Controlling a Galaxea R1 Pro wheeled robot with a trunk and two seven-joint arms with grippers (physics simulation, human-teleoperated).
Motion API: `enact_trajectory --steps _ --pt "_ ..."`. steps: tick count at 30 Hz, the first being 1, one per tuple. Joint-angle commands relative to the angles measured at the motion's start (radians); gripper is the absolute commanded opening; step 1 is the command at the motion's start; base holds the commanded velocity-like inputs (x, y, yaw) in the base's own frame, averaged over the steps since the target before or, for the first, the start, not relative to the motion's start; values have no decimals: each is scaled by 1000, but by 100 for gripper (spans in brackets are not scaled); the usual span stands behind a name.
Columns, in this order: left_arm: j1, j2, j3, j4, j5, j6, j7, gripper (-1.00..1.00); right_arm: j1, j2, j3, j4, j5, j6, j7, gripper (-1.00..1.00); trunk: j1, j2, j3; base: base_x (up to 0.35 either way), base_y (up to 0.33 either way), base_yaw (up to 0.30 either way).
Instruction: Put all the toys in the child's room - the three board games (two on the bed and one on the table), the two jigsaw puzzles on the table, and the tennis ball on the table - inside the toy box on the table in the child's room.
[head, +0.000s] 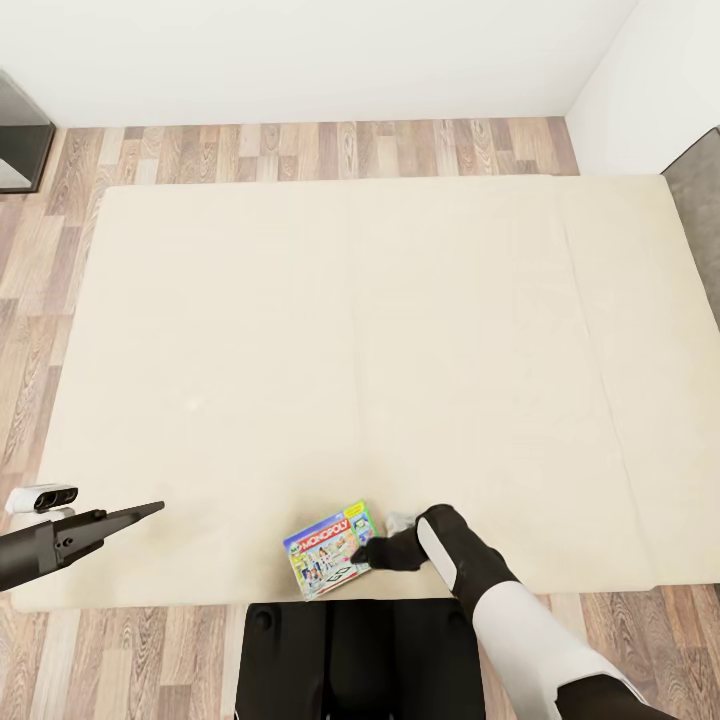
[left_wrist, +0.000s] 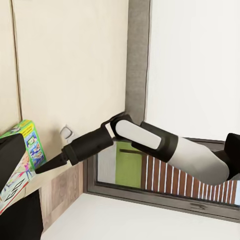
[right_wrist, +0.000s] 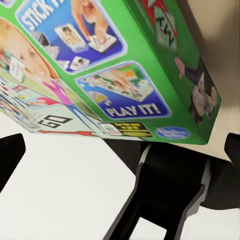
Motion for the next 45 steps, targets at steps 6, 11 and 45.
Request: enact_trajectory --steps 6,11,45 --pt "0 -1 0 0 -1 11 -4 100 0 0 2 8 2 -1 1 100 1 -2 -1 0 0 0" --pt "0 -1 0 0 -1 11 -4 100 0 0 2 9 3 -3 1 100 1 -2 -1 0 0 0" --pt "0 0 0 0 -1 11 -4 100 0 0 4 10 1 -67 8 100 1 -2 -1 0 0 0"
